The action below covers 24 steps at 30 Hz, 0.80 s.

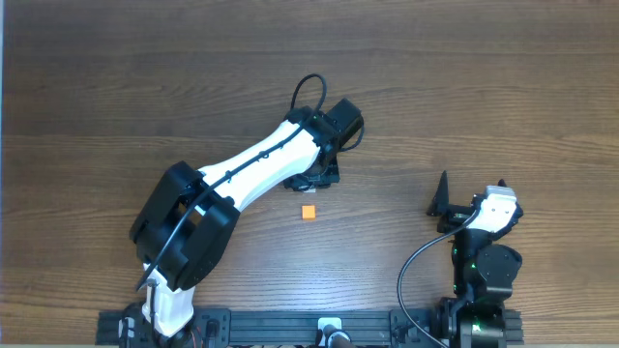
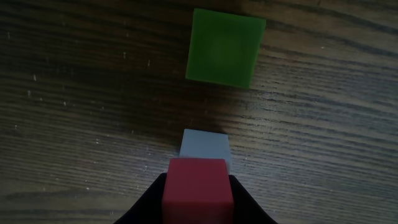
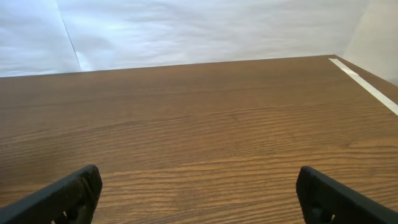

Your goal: Stack Cubes

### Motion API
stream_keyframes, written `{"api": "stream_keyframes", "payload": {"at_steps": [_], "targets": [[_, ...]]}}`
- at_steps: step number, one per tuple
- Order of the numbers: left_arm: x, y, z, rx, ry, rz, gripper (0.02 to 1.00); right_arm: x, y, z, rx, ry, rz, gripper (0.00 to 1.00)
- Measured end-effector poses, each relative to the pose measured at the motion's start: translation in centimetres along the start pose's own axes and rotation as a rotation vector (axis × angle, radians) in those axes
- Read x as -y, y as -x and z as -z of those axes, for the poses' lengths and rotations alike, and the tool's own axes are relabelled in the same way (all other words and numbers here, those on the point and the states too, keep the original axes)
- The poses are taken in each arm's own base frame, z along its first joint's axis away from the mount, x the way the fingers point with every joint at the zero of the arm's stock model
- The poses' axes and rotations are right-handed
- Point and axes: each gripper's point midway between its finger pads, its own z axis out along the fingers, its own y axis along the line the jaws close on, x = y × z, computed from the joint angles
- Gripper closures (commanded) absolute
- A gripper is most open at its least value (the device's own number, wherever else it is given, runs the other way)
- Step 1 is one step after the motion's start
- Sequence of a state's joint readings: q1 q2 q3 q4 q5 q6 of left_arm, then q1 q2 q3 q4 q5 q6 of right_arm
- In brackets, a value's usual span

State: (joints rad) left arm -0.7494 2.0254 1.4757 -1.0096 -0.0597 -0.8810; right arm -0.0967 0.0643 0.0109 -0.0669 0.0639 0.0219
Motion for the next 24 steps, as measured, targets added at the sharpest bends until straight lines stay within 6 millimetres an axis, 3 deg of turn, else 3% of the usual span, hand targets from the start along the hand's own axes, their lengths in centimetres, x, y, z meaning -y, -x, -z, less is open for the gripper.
{"api": "stream_keyframes", "payload": {"at_steps": [20, 22, 24], "targets": [[0.00, -0.01, 0.00, 0.000, 0.000, 0.000, 0.689, 0.00, 0.00, 0.00, 0.000, 0.000, 0.000, 0.009], [0.00, -0.01, 0.00, 0.000, 0.000, -0.001, 0.529, 0.00, 0.00, 0.00, 0.000, 0.000, 0.000, 0.007], [0.03, -0.04, 0.00, -0.002, -0.002, -0.007, 0.200, 0.00, 0.00, 0.00, 0.000, 0.000, 0.000, 0.007]]}}
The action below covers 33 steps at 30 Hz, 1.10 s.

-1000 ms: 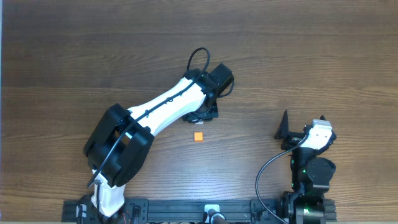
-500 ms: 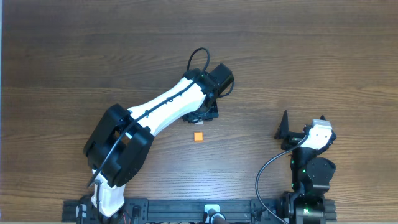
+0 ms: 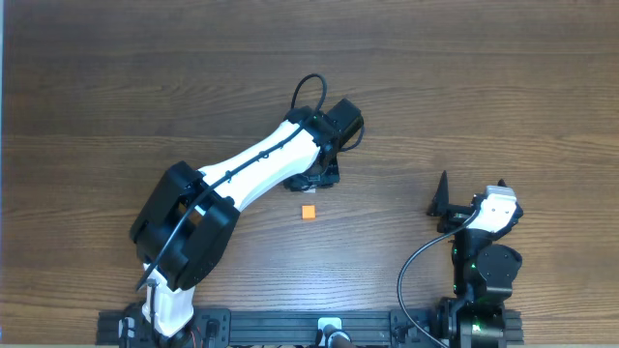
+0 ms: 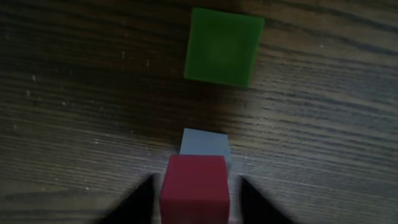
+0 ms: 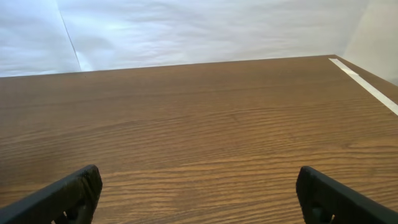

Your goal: Stack Cubes

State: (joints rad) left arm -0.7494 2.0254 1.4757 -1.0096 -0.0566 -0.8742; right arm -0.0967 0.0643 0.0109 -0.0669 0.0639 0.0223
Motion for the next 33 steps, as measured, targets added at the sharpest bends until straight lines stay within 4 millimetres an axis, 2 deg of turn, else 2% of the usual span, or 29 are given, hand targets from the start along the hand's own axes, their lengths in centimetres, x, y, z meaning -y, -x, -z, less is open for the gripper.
{"api": "stream_keyframes", "payload": {"at_steps": [1, 3, 10, 14, 19, 22, 28, 33], "targets": [[0.0, 0.0, 0.0, -0.001, 0.000, 0.000, 0.097, 0.0, 0.0, 0.0, 0.000, 0.000, 0.000, 0.007], [0.1, 0.0, 0.0, -0.003, -0.003, 0.000, 0.020, 0.0, 0.0, 0.0, 0.000, 0.000, 0.000, 0.007], [0.5, -0.9, -0.1, -0.034, -0.023, -0.008, 0.023, 0.0, 0.0, 0.0, 0.000, 0.000, 0.000, 0.007], [0.6, -3.1, -0.8, -0.059, -0.023, -0.042, 0.025, 0.0, 0.0, 0.0, 0.000, 0.000, 0.000, 0.007], [0.0, -6.7, -1.2, -0.079, -0.022, -0.089, 0.064, 0.0, 0.0, 0.0, 0.000, 0.000, 0.000, 0.009], [-0.2, -8.0, -1.4, -0.088, -0.016, -0.102, 0.104, 0.0, 0.0, 0.0, 0.000, 0.000, 0.000, 0.007], [-0.5, -7.9, -1.6, -0.089, -0.011, -0.076, 0.180, 0.0, 0.0, 0.0, 0.000, 0.000, 0.000, 0.007], [-0.9, -7.3, -1.7, -0.088, -0.008, -0.048, 0.281, 0.0, 0.0, 0.0, 0.000, 0.000, 0.000, 0.009]]}}
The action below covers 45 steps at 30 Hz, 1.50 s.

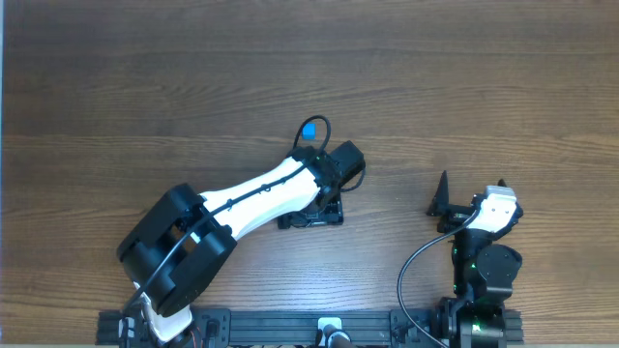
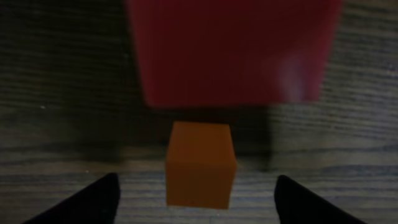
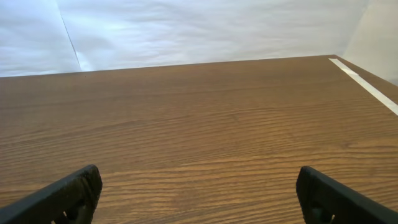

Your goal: Stack Cubes

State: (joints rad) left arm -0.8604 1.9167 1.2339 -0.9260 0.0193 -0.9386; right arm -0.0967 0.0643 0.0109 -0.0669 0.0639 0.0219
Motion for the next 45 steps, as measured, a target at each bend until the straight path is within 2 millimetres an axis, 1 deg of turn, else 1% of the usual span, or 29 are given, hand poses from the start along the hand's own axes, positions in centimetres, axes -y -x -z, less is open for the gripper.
{"api": "stream_keyframes", "payload": {"at_steps": [1, 10, 15, 34, 42, 45], "targets": [[-0.07, 0.11, 0.00, 0.001, 0.000, 0.005, 0.308, 0.00, 0.00, 0.00, 0.000, 0.000, 0.000, 0.009], [-0.18, 0.26, 0.00, 0.007, 0.004, 0.010, 0.432, 0.00, 0.00, 0.00, 0.000, 0.000, 0.000, 0.009], [-0.18, 0.27, 0.00, 0.007, 0.005, 0.010, 0.529, 0.00, 0.00, 0.00, 0.000, 0.000, 0.000, 0.009], [-0.28, 0.39, 0.01, 0.007, 0.005, 0.034, 0.781, 0.00, 0.00, 0.00, 0.000, 0.000, 0.000, 0.007], [-0.28, 0.37, 0.01, 0.006, 0.005, 0.034, 0.836, 0.00, 0.00, 0.00, 0.000, 0.000, -0.001, 0.009], [-0.57, 0.17, 0.11, -0.003, 0.018, 0.035, 0.858, 0.00, 0.00, 0.00, 0.000, 0.000, 0.000, 0.007]]}}
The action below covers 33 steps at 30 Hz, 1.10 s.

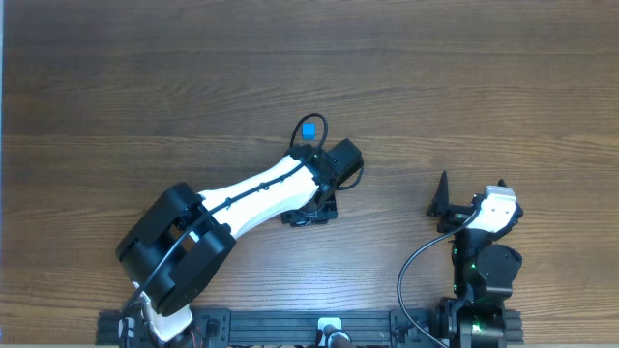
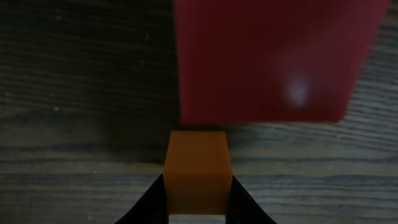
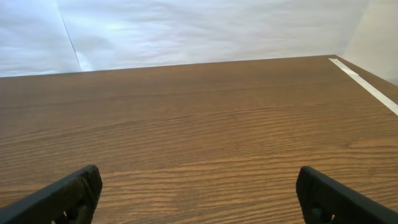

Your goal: Stack Cubes

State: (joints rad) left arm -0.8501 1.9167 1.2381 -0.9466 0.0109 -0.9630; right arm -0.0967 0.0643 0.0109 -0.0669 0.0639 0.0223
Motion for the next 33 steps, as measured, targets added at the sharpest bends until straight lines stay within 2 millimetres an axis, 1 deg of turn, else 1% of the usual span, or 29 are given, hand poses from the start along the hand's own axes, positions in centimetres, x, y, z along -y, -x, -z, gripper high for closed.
{"api": "stream_keyframes", "payload": {"at_steps": [3, 6, 11, 15, 18, 26, 33], "targets": [[-0.3, -0.2, 0.6, -0.014, 0.020, 0.000, 0.877, 0.0, 0.0, 0.0, 0.000, 0.000, 0.000, 0.009], [0.4, 0.3, 2.0, -0.004, 0.007, -0.002, 0.888, 0.0, 0.0, 0.0, 0.000, 0.000, 0.000, 0.007], [2.5, 1.9, 5.2, 0.050, -0.060, -0.002, 0.906, 0.0, 0.0, 0.0, 0.000, 0.000, 0.001, 0.009], [3.0, 3.2, 7.8, 0.096, -0.100, 0.003, 0.917, 0.0, 0.0, 0.0, 0.000, 0.000, 0.000, 0.007], [3.0, 4.5, 9.0, 0.125, -0.126, 0.018, 0.925, 0.0, 0.0, 0.0, 0.000, 0.000, 0.000, 0.009], [1.5, 6.3, 9.0, 0.129, -0.117, 0.045, 0.923, 0.0, 0.0, 0.0, 0.000, 0.000, 0.000, 0.007], [1.4, 6.3, 7.3, 0.096, -0.080, 0.038, 0.917, 0.0, 0.0, 0.0, 0.000, 0.000, 0.000, 0.009]]}}
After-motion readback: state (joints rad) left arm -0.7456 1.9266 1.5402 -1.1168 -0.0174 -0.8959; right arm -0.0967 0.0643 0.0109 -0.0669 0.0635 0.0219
